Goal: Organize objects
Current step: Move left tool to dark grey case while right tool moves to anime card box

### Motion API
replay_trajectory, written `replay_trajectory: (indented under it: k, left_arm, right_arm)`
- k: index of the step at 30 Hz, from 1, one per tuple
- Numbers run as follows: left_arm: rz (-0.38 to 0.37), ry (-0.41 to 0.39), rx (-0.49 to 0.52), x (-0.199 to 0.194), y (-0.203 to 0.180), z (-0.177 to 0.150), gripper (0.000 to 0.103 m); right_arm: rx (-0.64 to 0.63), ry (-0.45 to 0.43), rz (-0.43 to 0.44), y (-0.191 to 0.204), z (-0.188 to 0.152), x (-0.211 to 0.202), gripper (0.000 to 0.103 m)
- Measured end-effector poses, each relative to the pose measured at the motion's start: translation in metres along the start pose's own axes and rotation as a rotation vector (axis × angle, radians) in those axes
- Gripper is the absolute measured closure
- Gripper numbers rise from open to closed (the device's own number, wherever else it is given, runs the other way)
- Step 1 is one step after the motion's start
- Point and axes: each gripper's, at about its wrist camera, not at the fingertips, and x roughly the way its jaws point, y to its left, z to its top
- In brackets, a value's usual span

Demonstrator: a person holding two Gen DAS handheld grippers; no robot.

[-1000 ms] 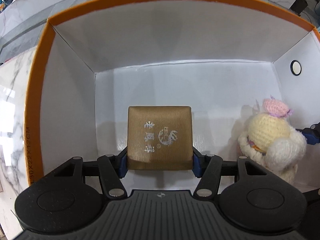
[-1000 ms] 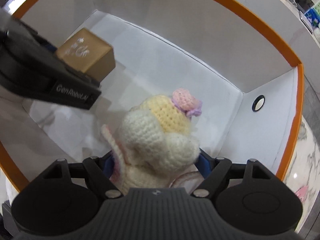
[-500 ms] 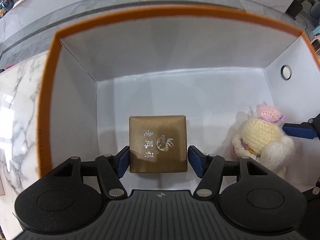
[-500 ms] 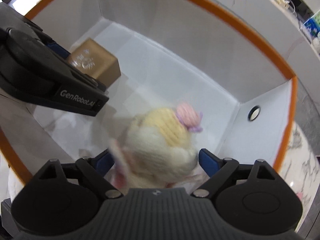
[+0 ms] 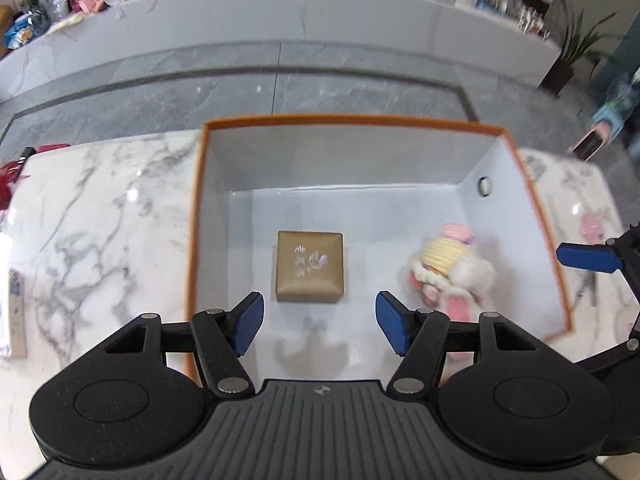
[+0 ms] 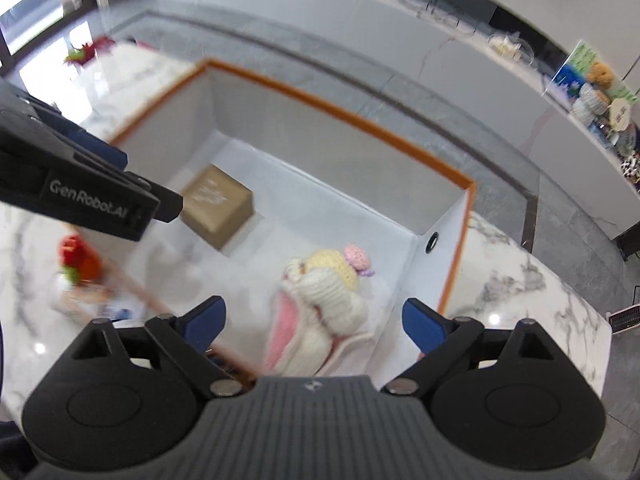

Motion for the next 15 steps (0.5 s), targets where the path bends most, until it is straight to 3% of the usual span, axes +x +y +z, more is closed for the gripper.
replay_trajectory:
  k: [4,7,15]
  left_arm:
    - [-0.01,-0.1,-0.032,-0.046,0.006,-0.039,0.025]
    - [-0.013,-0.164,-0.046,-0.065,0.008,-0.08,0.022]
    - [-0.006,-0.241,-0.113,-0.075,-0.003,-0.205,0.022]
  right_arm:
    - [0.008,-0.115,-0.022,0.04,-0.03,-0.053,0.004]
    - [0.035,-0.184,-0.014,0.067,-0.07,-0.068,0.002]
    - [0.126,-0.27,-0.034,0.12,-0.178,-0.059,0.001]
